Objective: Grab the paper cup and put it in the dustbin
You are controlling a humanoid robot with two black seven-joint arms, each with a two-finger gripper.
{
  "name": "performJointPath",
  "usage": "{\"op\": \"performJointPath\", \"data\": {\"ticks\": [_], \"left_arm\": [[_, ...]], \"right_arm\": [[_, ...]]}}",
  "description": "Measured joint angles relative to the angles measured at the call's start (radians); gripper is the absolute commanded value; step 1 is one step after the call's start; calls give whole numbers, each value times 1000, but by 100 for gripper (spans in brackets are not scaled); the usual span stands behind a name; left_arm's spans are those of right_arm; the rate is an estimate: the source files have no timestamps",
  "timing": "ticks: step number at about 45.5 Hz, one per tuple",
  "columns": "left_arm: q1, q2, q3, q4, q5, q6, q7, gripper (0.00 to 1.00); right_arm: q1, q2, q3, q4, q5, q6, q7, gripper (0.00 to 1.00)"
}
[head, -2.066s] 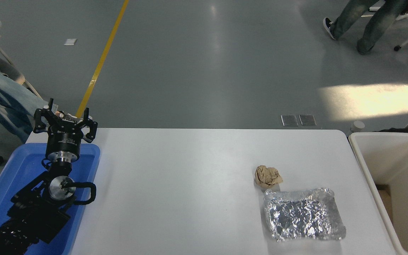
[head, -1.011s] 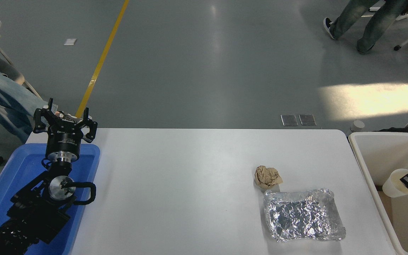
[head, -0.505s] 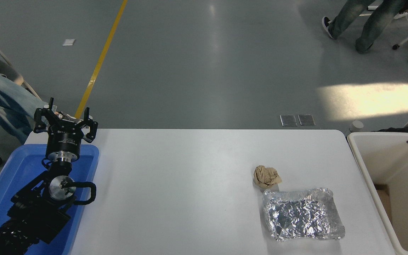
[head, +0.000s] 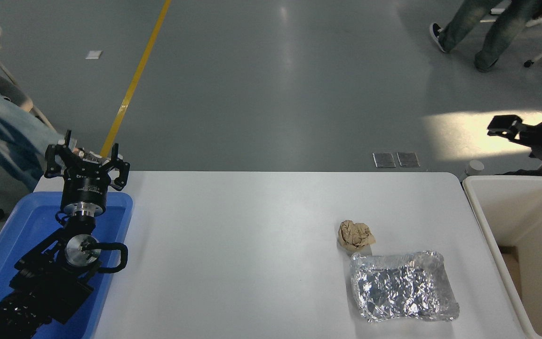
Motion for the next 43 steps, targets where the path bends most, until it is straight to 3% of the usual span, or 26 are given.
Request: {"op": "performJointPath", "data": {"ticks": [19, 43], "left_arm": [[0, 0, -1, 0, -2, 0, -2, 99], [0, 0, -2, 0, -3, 0, -2, 99]], "right_arm": [[261, 107, -64, 273, -14, 325, -1, 100], [462, 135, -85, 415, 86, 467, 2, 100]]}}
